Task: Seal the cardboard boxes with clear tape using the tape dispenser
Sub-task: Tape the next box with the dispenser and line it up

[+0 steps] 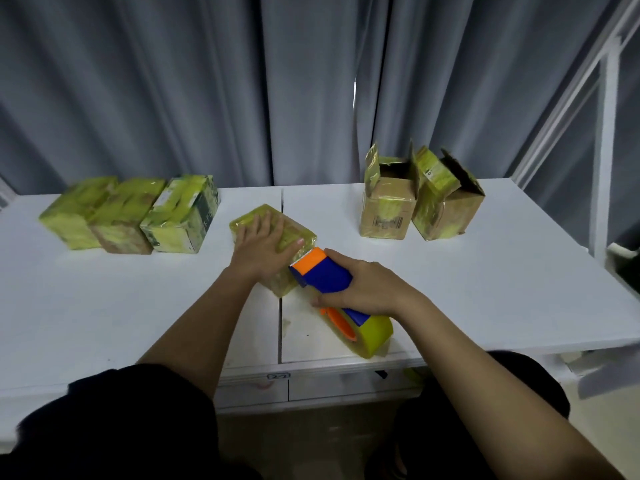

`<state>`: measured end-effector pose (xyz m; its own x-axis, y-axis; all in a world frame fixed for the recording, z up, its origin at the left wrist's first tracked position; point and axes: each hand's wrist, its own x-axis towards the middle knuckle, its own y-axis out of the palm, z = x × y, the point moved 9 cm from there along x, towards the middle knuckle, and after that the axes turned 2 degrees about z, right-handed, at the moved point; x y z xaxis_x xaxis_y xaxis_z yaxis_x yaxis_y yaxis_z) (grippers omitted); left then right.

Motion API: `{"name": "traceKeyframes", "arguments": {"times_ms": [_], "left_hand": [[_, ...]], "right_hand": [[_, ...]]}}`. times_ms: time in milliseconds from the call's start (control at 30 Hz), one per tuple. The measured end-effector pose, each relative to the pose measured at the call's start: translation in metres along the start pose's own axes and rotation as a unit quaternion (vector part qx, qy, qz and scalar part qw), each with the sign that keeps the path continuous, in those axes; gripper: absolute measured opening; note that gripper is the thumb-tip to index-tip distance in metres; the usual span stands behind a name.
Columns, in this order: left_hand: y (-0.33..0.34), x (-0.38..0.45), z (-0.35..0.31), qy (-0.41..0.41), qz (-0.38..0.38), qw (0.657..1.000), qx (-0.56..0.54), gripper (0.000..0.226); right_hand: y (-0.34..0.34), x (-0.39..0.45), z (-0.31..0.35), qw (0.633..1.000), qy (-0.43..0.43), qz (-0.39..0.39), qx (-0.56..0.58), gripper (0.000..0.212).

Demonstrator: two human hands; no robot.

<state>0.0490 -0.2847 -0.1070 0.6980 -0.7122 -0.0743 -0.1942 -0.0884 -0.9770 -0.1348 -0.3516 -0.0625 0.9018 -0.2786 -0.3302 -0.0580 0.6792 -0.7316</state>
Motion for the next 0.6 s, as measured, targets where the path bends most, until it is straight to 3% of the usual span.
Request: {"name": "traceKeyframes", "arguments": {"times_ms": [267,400,600], "left_hand": [[-0.002,0.002,-0.001,0.011,0.008,1.000,0.013,0.075],[0.000,0.002,-0.001,0.019,0.016,1.000,0.014,0.080],[-0.001,-0.001,-0.002,0.018,0.033,0.999,-0.005,0.106]], "right_hand": [[0.002,-0.029,-0.023,0.999,0.030,-0.038,0.006,0.086],[0.002,-0.028,-0.021,0.998,0.056,-0.010,-0.021,0.082],[0.007,0.009,-0.011,0.991,0.100,0.061,-0.060,0.068]]}}
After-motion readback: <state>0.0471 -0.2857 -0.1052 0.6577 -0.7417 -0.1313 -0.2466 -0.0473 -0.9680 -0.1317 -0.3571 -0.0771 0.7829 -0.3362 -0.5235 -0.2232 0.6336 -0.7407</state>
